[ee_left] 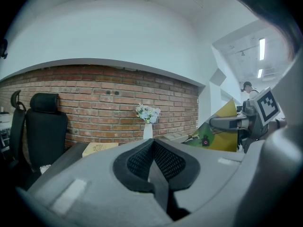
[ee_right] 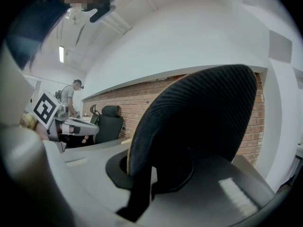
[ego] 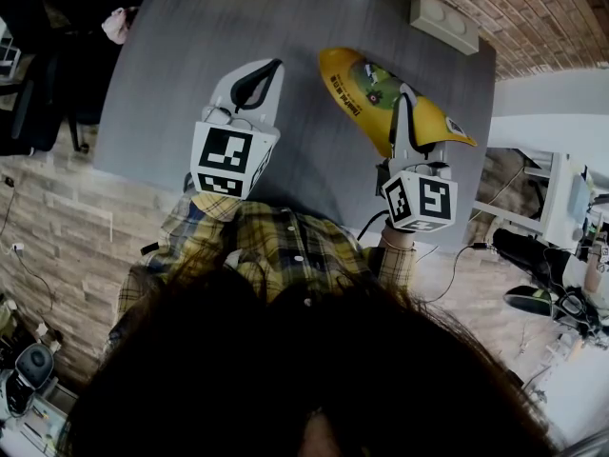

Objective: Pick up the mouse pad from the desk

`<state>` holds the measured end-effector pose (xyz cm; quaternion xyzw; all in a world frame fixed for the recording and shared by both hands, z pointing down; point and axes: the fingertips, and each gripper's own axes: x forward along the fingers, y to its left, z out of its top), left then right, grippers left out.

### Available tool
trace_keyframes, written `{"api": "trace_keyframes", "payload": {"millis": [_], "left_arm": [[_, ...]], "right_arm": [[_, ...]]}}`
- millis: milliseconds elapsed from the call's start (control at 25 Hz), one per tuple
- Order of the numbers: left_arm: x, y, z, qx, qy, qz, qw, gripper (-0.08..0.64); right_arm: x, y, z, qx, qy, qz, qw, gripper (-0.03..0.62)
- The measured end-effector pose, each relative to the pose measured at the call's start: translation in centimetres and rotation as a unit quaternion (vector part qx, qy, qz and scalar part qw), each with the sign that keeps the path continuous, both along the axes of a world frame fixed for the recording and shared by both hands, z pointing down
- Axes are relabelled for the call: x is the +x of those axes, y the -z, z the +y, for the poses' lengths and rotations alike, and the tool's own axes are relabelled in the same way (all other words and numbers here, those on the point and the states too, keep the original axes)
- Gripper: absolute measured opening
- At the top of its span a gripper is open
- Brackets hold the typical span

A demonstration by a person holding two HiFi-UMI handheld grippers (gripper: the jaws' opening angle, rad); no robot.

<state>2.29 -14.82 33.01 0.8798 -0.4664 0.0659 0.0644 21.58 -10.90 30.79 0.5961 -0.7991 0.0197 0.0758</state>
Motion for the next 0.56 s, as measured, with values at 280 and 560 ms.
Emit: {"api": "trace_keyframes", "payload": {"millis": [280, 560], "left_arm": [[-0.35, -0.04, -0.09, 0.001, 0.002, -0.001, 1.0, -0.003], [-0.34, -0.05, -0.2, -0.003, 0.002, 0.0, 1.0, -0.003]], "right_arm": [[-0.01, 0.01, 0.01, 0.0, -0.004, 0.001, 1.0, 0.012], [0.08, 0.03, -0.11, -0.001, -0.005, -0.001, 1.0, 0.012]]}}
